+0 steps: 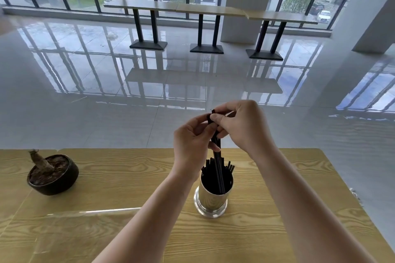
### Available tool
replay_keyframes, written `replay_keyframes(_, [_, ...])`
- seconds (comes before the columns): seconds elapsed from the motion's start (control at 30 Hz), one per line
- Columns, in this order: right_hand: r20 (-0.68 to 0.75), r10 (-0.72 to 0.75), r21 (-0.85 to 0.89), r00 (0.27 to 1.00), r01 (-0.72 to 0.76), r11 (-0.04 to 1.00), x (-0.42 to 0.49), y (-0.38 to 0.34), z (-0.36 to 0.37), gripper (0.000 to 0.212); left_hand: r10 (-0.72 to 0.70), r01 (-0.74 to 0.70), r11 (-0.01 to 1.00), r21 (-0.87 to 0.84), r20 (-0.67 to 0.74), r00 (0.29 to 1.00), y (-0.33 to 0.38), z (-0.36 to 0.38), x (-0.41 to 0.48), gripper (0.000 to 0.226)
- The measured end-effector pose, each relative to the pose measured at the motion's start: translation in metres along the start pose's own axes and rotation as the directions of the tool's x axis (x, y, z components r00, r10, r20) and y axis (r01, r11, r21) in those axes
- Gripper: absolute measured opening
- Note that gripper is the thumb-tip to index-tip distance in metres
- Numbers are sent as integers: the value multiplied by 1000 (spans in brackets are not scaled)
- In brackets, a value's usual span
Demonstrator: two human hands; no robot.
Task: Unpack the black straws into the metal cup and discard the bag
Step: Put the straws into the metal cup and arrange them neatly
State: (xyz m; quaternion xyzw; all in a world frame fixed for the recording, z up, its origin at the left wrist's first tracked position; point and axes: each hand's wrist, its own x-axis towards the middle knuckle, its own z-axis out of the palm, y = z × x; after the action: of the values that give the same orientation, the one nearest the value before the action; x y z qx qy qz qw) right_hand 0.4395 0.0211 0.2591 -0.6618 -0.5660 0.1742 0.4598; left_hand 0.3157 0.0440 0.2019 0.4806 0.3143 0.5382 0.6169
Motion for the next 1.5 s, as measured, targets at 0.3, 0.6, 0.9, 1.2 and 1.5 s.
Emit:
replay_keyframes(0.3, [8, 68, 210, 998, -68, 975, -5, 21, 0, 32, -97, 100, 985, -138, 31, 995, 6, -6, 5, 24])
replay_keyframes(0.6, [146, 455, 582, 879, -448, 679, -88, 103, 2, 27, -518, 259, 647, -717, -165, 839, -1, -32, 24, 14])
replay_keyframes(0.9, [59, 501, 943, 863, -213, 255, -95, 64, 34, 17, -560, 213, 634, -743, -251, 790, -24, -22, 12, 35])
replay_keyframes(1.2, [-326, 265, 683, 908, 33, 729, -77, 53, 28, 31, -657, 290, 649, -703, -326, 680, -45, -11, -15, 23])
replay_keyframes(1.5, [-345, 30, 286, 938, 75, 955, -66, 49, -20, 13, -733, 559, 587, -585, -91, 674, -52, -10, -36, 22])
